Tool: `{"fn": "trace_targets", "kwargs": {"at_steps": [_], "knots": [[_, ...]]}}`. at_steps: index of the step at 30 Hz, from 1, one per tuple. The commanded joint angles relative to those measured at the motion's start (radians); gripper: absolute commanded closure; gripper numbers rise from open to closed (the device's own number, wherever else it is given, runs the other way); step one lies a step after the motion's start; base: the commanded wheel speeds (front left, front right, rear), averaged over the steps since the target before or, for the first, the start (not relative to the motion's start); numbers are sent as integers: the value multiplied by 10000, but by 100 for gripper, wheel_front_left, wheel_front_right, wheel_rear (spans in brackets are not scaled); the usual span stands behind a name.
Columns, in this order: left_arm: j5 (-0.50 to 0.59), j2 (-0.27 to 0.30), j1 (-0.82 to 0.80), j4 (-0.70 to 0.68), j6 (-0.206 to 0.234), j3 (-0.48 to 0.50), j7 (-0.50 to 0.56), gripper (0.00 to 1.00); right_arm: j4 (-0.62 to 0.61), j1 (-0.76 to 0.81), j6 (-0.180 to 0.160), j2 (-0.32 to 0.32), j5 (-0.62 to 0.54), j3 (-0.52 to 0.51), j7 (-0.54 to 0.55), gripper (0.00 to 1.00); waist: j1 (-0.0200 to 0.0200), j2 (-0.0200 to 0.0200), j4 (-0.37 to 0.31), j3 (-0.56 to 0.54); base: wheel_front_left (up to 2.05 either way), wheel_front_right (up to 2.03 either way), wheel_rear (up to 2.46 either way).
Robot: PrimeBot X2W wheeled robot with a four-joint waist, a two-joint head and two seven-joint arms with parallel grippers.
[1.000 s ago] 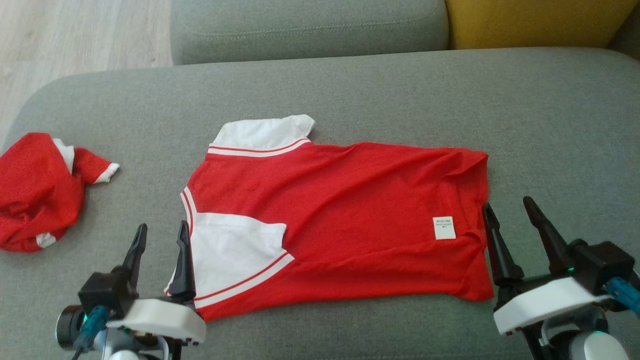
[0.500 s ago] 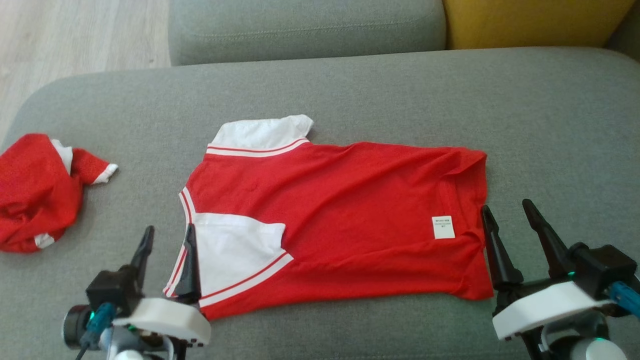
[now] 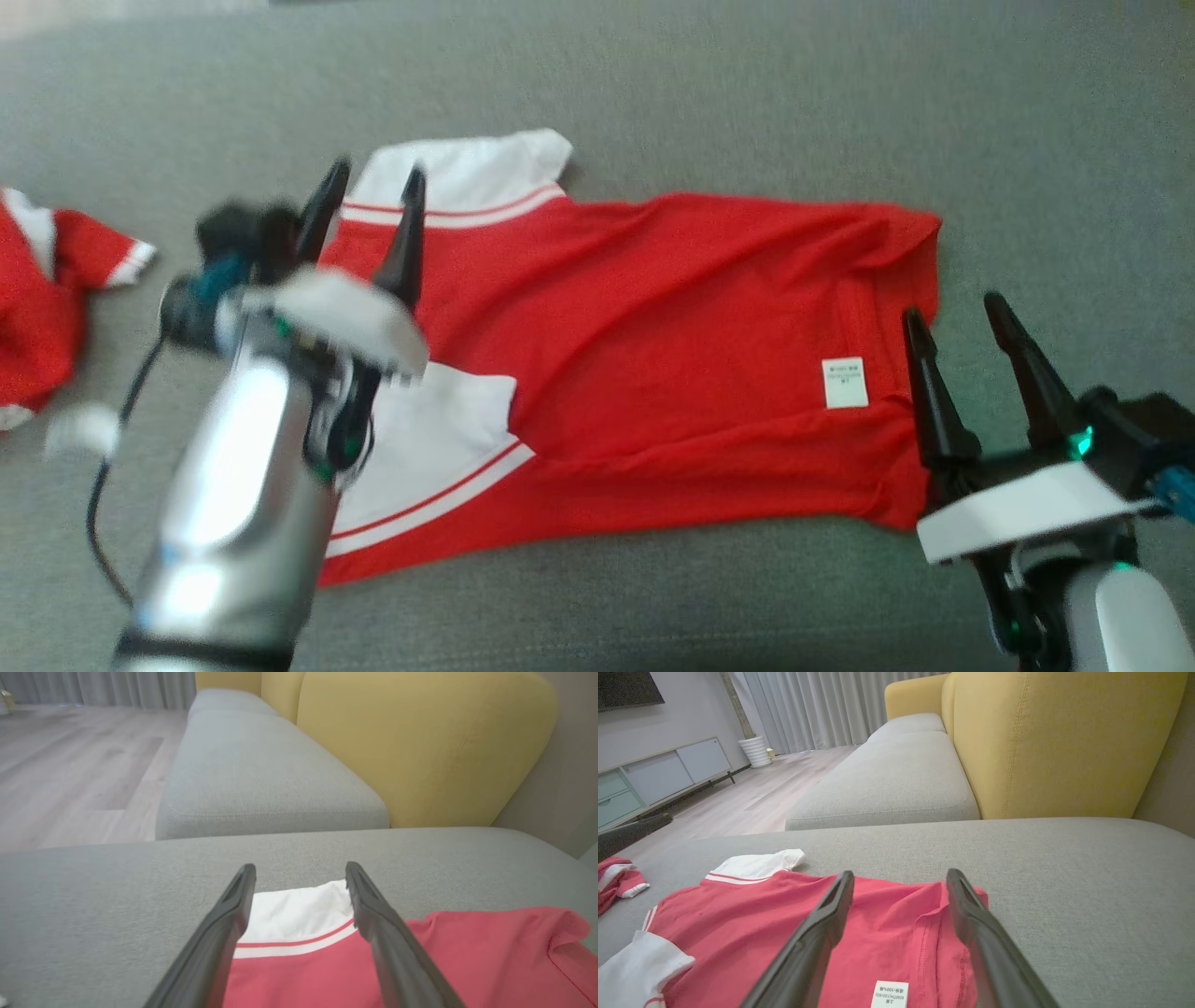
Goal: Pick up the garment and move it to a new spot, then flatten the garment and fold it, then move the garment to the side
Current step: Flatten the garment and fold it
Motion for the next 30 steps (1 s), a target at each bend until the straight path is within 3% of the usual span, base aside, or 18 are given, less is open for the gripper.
{"fn": "trace_targets", "kwargs": {"at_steps": [1, 4, 9, 17, 18, 19, 20, 30], "knots": [[-28, 110, -772, 159, -110, 276, 4, 0, -304, -401, -9, -40, 59, 285, -127, 0, 0, 0, -301, 665, 0, 0, 0], [-59, -92, -2473, 2090, -464, 130, 16, 0, -111, -804, -9, -39, 59, 488, -260, 0, 0, 0, -598, 1249, 0, 0, 0], [-158, -188, -3713, 3955, -683, 93, -30, 0, 125, -1100, -9, -39, 94, 706, -383, 0, 0, 0, -946, 1643, 0, 0, 0], [-227, -129, -5004, 7172, -747, -22, 730, 0, 613, -1310, -9, -38, 243, 647, -579, 0, 0, 0, -1368, 1918, 0, 0, 0], [-252, -153, -5068, 7444, -761, -41, 888, 42, 661, -1317, -9, -38, 258, 577, -593, 0, 0, 0, -1373, 1903, 0, 0, 0], [-274, -178, -5133, 7622, -790, -61, 923, 94, 704, -1329, -9, -38, 262, 506, -602, 0, 0, 0, -1367, 1888, 0, 0, 0], [-306, -208, -5177, 7769, -823, -72, 916, 100, 750, -1346, -9, -38, 269, 438, -605, 0, 0, 0, -1354, 1861, 0, 0, 0], [-380, -394, -5605, 8234, -1021, -271, -423, 100, 1680, -2381, -9, -55, 370, -116, -307, 0, 0, 0, -927, 1671, 0, 0, 0]]}}
